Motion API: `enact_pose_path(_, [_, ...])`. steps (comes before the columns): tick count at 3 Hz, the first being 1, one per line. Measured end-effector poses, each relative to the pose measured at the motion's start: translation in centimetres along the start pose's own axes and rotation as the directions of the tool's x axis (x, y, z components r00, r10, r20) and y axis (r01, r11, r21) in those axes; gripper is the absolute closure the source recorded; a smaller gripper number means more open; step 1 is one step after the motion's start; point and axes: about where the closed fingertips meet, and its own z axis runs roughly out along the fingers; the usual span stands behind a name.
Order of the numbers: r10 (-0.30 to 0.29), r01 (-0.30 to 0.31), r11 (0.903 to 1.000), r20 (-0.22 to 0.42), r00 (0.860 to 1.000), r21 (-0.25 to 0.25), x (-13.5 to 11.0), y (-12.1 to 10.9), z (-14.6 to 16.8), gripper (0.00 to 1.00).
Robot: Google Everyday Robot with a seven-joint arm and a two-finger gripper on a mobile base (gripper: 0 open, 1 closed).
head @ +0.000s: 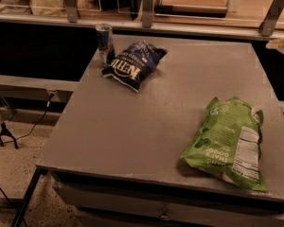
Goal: Move green rice chip bag near blue chip bag
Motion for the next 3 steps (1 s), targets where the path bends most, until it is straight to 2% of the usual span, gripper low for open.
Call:
enact_pose_path(1, [-0.177,0.177,0.9839,0.037,0.984,-0.019,0.87,1.03,0.88,0.0])
enact_pose_path(2, [-0.268,0.268,0.9632,0.036,0.963,-0.013,0.81,1.04,0.71,0.0])
enact_pose_path(3, [-0.334,0.335,0.9421,0.054,0.941,-0.011,0.07,1.16,1.06,0.0])
